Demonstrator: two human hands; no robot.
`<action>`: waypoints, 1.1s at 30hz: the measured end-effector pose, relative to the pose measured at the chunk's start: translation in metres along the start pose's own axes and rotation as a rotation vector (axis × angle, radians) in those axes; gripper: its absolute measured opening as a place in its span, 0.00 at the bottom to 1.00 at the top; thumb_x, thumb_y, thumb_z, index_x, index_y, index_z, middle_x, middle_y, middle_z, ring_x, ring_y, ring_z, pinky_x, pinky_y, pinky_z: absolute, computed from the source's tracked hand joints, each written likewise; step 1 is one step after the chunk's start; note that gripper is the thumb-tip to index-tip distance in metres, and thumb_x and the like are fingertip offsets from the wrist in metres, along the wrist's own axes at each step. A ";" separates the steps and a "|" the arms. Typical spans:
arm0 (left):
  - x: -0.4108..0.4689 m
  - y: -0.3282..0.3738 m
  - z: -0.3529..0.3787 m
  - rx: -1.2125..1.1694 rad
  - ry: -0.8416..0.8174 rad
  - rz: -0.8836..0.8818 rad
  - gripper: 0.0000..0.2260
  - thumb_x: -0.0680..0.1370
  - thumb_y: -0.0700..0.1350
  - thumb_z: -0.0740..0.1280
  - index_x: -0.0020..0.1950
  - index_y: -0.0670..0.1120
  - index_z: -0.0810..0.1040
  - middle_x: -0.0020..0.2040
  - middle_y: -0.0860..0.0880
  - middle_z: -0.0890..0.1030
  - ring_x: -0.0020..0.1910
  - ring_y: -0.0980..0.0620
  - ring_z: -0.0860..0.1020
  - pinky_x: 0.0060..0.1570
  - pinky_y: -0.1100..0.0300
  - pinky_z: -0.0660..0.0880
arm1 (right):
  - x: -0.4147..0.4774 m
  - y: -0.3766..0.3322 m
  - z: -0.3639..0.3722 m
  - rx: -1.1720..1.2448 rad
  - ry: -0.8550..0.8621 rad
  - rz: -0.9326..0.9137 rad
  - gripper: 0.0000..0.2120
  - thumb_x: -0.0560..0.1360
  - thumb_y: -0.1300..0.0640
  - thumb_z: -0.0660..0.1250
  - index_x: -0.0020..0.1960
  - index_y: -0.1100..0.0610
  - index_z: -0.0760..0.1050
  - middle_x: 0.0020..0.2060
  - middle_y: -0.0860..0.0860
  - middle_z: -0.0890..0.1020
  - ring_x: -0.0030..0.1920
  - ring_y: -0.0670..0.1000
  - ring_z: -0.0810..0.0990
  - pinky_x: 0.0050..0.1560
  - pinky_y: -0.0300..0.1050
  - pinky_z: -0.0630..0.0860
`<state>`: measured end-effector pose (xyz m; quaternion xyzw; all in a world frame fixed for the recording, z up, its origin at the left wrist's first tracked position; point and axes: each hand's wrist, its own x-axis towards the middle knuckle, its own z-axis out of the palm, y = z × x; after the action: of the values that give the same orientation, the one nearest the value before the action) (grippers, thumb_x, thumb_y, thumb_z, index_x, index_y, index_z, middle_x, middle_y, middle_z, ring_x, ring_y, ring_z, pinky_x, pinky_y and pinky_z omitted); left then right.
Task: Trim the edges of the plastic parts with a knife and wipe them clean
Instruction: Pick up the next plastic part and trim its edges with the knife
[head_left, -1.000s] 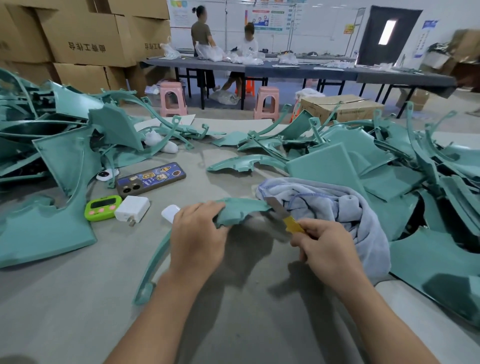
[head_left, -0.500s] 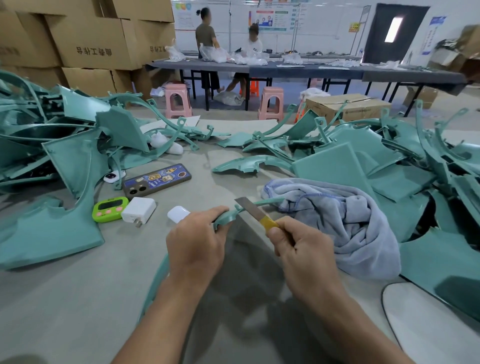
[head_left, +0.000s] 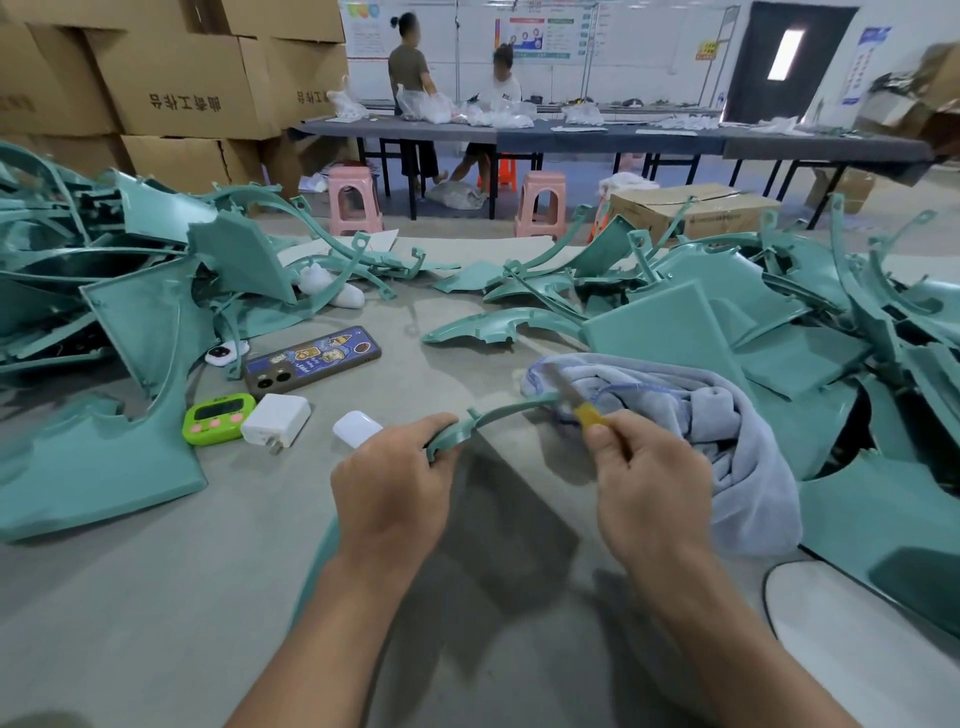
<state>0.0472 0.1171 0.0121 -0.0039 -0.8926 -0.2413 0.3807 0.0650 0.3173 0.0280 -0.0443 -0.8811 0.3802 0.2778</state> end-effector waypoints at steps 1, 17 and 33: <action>0.000 0.000 0.000 -0.003 0.003 0.004 0.08 0.71 0.51 0.71 0.47 0.54 0.88 0.33 0.49 0.83 0.30 0.40 0.80 0.32 0.61 0.65 | 0.001 0.001 -0.003 0.022 0.028 -0.008 0.12 0.81 0.54 0.68 0.40 0.57 0.77 0.26 0.50 0.74 0.31 0.51 0.71 0.33 0.44 0.61; 0.000 -0.006 -0.006 -0.181 -0.068 -0.001 0.09 0.76 0.50 0.68 0.51 0.53 0.87 0.32 0.53 0.77 0.36 0.41 0.80 0.38 0.57 0.71 | -0.001 0.007 -0.002 0.194 -0.058 -0.057 0.15 0.79 0.50 0.66 0.34 0.52 0.73 0.25 0.46 0.72 0.28 0.45 0.67 0.29 0.36 0.61; 0.003 -0.019 -0.005 -0.270 -0.056 -0.062 0.12 0.76 0.48 0.65 0.55 0.50 0.86 0.51 0.53 0.86 0.50 0.54 0.79 0.46 0.65 0.67 | 0.013 0.020 -0.010 0.376 -0.121 0.121 0.14 0.74 0.53 0.67 0.33 0.59 0.75 0.22 0.52 0.73 0.24 0.49 0.67 0.27 0.43 0.64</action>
<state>0.0448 0.0973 0.0090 -0.0341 -0.8620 -0.3708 0.3440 0.0564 0.3419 0.0258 -0.0218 -0.8054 0.5559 0.2046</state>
